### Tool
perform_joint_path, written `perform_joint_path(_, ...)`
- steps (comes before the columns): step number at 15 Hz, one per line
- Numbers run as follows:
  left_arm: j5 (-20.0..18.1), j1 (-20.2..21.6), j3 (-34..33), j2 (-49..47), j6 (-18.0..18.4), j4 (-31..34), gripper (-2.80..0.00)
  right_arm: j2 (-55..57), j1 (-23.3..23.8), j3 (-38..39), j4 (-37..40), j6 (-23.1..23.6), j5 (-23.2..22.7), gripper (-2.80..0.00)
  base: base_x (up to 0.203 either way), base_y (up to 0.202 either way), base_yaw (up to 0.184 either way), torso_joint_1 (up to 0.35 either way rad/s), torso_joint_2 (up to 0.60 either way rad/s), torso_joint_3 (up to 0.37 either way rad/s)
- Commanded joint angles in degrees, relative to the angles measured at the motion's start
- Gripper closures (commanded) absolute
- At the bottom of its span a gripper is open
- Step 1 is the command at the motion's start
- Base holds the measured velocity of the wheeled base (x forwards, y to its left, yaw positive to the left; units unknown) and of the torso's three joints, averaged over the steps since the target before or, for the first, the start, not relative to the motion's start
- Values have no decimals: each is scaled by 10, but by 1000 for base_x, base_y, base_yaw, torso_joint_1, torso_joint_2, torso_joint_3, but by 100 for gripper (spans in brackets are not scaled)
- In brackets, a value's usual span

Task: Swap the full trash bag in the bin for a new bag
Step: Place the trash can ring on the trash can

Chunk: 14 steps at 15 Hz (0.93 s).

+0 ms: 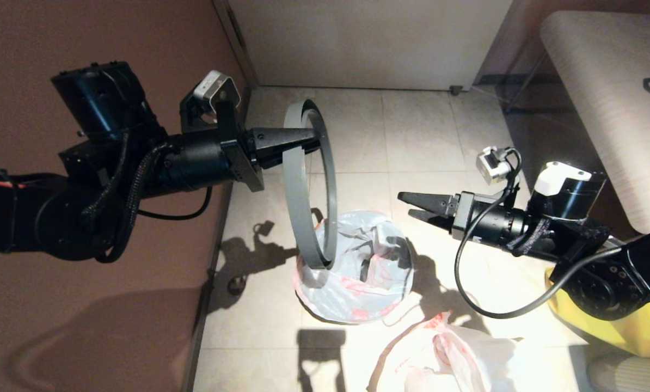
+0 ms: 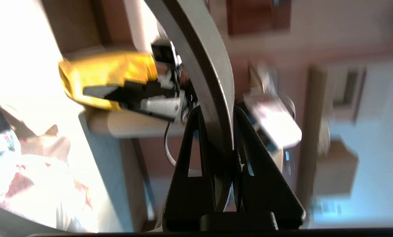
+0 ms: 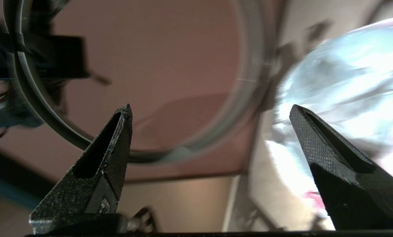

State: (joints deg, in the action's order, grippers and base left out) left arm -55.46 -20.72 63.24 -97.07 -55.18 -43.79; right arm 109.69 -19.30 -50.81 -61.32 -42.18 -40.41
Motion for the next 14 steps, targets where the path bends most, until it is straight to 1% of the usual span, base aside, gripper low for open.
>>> perform_joint_path(1,35,-5,26,-4,-15,17,0,21,21,3,-2,18,48,0,0,0,0,0,0,0)
perform_joint_path(2,53,-9,43,0,-16,53,0,25,23,3,2,33,102,0,0,0,0,0,0,0)
perform_joint_path(3,79,-16,65,6,-16,102,0,23,24,5,18,58,148,0,0,0,0,0,0,0)
perform_joint_path(4,111,-28,91,9,-15,151,0,9,23,6,41,70,169,0,0,0,0,0,0,0)
perform_joint_path(5,152,-45,117,10,-11,199,0,-6,18,8,66,81,199,0,0,0,0,0,0,0)
perform_joint_path(6,194,-63,137,9,0,240,0,-13,7,6,87,103,244,0,0,0,0,0,0,0)
perform_joint_path(7,237,-79,153,6,17,273,0,-14,-5,3,103,130,299,0,0,0,0,0,0,0)
perform_joint_path(8,285,-100,177,1,32,312,0,-13,-23,-1,115,173,374,0,0,0,0,0,0,0)
perform_joint_path(9,324,-118,209,-5,38,361,0,-9,-45,-6,121,220,444,0,0,0,0,0,0,0)
perform_joint_path(10,354,-132,247,-14,41,418,0,-6,-64,-15,125,258,505,0,0,0,0,0,0,0)
perform_joint_path(11,380,-143,290,-27,43,479,0,-2,-79,-27,127,294,553,0,0,0,0,0,0,0)
perform_joint_path(12,408,-154,346,-45,44,551,0,5,-88,-42,127,331,585,0,0,0,0,0,0,0)
perform_joint_path(13,434,-162,395,-67,45,613,0,13,-90,-54,126,349,598,0,0,0,0,0,0,0)
perform_joint_path(14,470,-170,450,-97,45,677,0,19,-92,-70,126,365,612,0,0,0,0,0,0,0)
